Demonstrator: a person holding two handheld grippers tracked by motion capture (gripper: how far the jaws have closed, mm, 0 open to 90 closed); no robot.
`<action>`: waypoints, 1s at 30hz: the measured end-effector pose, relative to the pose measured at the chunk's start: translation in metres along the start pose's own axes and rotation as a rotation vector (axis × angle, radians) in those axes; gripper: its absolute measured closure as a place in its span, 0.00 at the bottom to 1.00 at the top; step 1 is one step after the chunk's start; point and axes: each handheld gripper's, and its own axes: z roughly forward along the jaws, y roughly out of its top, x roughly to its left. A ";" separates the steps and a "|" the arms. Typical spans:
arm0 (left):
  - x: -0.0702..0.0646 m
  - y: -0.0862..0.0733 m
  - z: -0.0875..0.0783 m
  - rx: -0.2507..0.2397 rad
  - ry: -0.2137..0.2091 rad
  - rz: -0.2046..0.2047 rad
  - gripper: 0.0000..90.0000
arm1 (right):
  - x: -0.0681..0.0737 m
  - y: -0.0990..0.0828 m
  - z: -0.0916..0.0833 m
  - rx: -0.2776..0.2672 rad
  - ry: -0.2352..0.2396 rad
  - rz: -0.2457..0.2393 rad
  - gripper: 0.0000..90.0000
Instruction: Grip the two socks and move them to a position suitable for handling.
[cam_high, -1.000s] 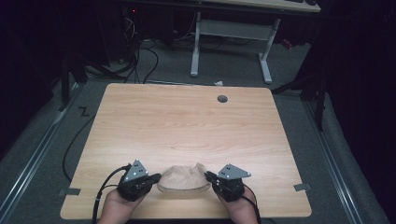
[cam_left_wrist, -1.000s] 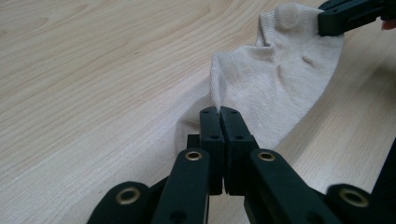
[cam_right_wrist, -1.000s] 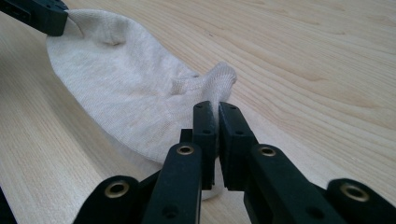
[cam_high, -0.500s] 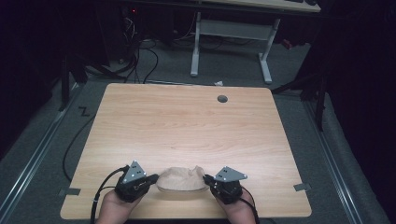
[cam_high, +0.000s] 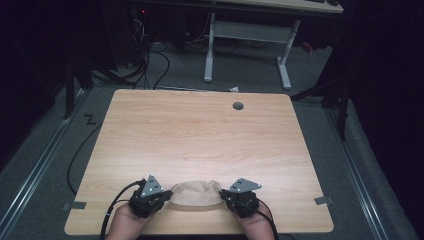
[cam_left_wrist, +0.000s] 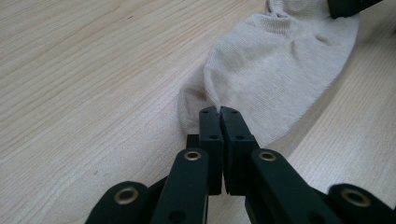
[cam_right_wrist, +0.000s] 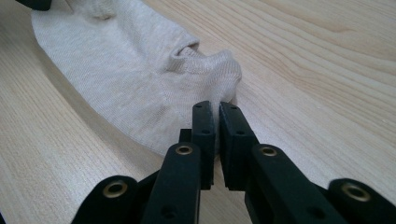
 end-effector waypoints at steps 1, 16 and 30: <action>0.000 0.000 0.000 0.005 0.002 0.002 0.97 | 0.000 0.000 0.000 0.003 -0.001 0.004 0.92; 0.008 0.005 -0.007 -0.083 0.071 0.006 0.70 | -0.012 0.001 -0.009 -0.068 -0.030 0.046 0.80; 0.091 -0.008 -0.021 -0.136 0.250 -0.152 0.65 | -0.071 -0.007 -0.007 -0.130 -0.150 0.160 0.72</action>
